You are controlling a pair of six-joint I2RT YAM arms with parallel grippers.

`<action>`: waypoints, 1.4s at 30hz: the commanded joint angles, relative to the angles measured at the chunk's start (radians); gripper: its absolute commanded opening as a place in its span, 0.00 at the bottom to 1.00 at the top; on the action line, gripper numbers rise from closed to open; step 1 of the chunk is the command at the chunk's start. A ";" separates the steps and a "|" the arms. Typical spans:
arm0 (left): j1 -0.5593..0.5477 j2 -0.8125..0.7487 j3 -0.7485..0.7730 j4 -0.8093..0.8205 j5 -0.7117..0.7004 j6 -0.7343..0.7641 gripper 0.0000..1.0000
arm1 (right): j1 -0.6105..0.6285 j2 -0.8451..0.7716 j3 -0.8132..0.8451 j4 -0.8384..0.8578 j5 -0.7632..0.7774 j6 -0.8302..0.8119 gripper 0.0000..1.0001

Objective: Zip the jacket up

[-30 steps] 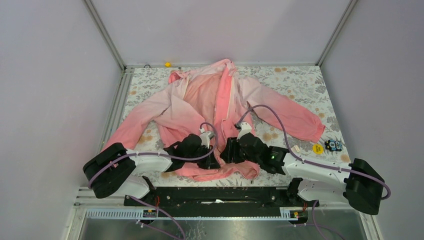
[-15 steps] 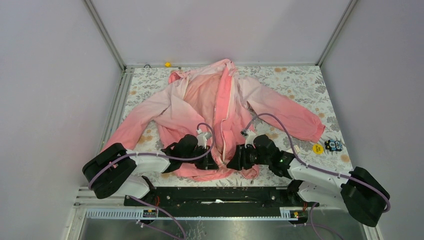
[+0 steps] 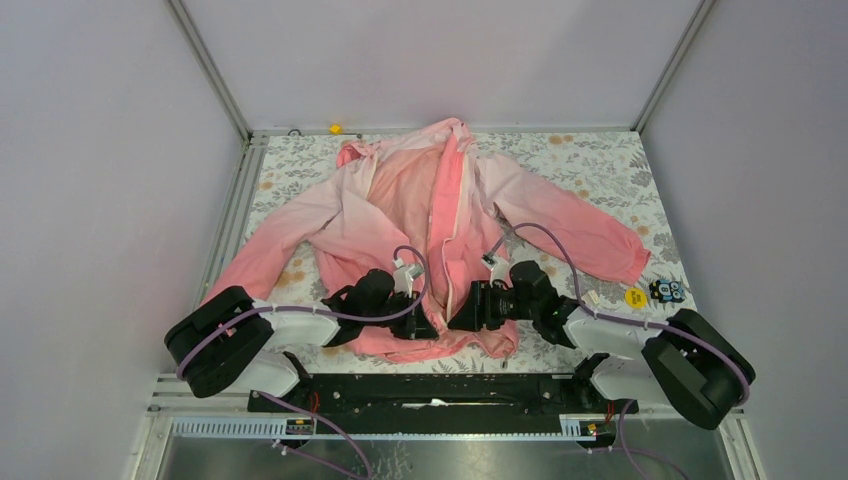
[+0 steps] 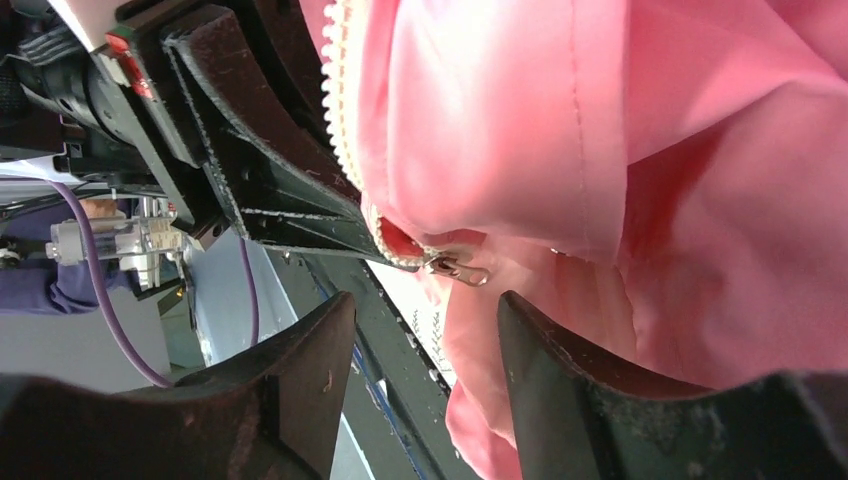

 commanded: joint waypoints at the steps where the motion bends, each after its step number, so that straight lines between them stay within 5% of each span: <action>1: 0.001 -0.003 -0.006 0.066 0.036 -0.003 0.00 | -0.021 0.069 0.014 0.131 -0.084 0.002 0.62; 21: 0.001 0.020 -0.001 0.086 0.057 -0.007 0.00 | -0.024 0.255 -0.003 0.378 -0.157 0.077 0.71; 42: 0.002 -0.015 -0.028 0.160 0.084 -0.038 0.00 | -0.022 0.176 -0.061 0.393 -0.141 0.135 0.81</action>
